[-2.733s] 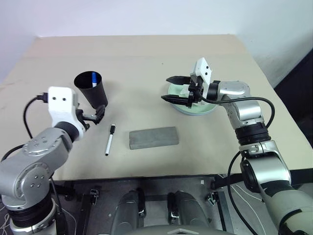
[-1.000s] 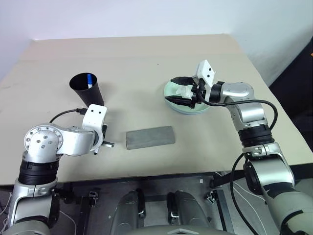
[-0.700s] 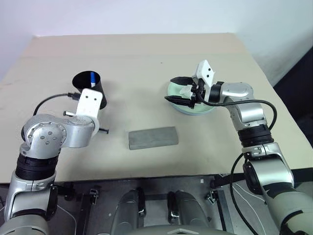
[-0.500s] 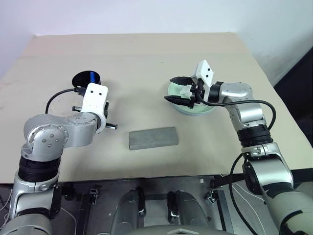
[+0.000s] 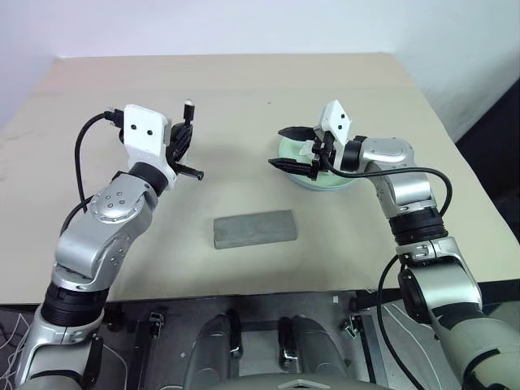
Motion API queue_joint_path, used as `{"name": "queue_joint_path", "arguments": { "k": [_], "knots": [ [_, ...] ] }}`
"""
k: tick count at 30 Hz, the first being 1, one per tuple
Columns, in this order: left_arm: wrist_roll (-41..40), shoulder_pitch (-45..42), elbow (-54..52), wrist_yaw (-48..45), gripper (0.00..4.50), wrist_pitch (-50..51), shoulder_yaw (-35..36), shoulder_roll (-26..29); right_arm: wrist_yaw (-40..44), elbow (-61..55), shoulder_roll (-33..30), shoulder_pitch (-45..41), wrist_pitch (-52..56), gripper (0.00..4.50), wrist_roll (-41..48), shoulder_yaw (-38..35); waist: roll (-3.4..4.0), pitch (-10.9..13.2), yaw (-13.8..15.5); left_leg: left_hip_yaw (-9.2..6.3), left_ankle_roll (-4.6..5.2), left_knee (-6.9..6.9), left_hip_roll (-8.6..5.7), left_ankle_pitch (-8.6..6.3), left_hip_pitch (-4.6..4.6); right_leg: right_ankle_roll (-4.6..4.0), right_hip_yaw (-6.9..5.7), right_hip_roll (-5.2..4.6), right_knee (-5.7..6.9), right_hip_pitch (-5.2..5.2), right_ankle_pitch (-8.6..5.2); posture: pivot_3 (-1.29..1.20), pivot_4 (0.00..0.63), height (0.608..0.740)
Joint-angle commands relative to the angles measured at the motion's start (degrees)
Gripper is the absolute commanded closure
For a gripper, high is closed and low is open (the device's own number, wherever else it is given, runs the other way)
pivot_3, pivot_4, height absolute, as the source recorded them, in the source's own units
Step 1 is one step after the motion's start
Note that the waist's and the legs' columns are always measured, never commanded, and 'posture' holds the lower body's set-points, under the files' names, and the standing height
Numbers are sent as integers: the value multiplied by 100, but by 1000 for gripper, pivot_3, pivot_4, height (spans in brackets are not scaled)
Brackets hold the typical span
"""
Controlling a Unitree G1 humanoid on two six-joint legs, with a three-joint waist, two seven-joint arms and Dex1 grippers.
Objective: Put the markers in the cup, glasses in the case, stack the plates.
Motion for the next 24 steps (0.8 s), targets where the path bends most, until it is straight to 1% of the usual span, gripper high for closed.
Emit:
{"name": "queue_joint_path", "arguments": {
  "k": [1,3,5,8,10,13,18,21,24],
  "knots": [
    [433,-92,109,-551,4483,-835,208,-175,-47,-193,39,-71,-92,812,59,-56,0,0,7,0,0,1,0,0,-10,2,0,-1,0,-9,1,0,150,715],
    [427,-158,311,-837,4483,-961,335,-254,-63,-225,53,-50,-80,812,73,-66,0,0,38,0,1,3,-1,1,-18,14,-1,-2,0,-15,8,0,150,715],
    [569,-128,607,-1113,4483,-1405,486,-306,-82,-252,81,-25,-61,812,120,-105,1,0,42,0,2,4,0,2,-19,18,-4,-1,1,-16,10,0,150,715],
    [674,-125,933,-1254,4483,-1943,821,-481,-127,-261,105,-11,-60,812,156,-138,1,0,55,0,3,10,2,2,-19,21,-9,0,4,-15,12,0,150,715],
    [985,-188,1229,-1285,4483,-2378,998,-435,-133,-307,115,4,-44,812,177,-135,1,0,65,0,4,16,2,2,-19,22,-10,0,8,-13,12,0,150,715],
    [1125,-341,1635,-1367,4483,-2736,1267,-396,-71,-407,138,6,83,812,298,-151,0,0,77,0,5,23,1,2,-19,31,-12,0,12,-9,17,0,150,715],
    [1182,-527,2174,-1587,4483,-3048,1597,-304,38,-551,105,10,246,812,437,-137,0,0,94,1,9,29,1,5,-19,37,-13,0,19,-7,20,0,150,715],
    [901,-650,2433,-1623,4483,-2937,1866,-395,68,-637,99,33,301,812,479,-131,0,0,88,2,11,30,1,6,-19,41,-14,0,21,-6,22,0,150,715],
    [918,-695,2633,-1729,4483,-2950,1920,-370,45,-644,110,46,288,812,466,-115,0,0,86,2,28,29,2,16,-19,46,-17,0,27,-7,25,0,150,715]
  ]
}}
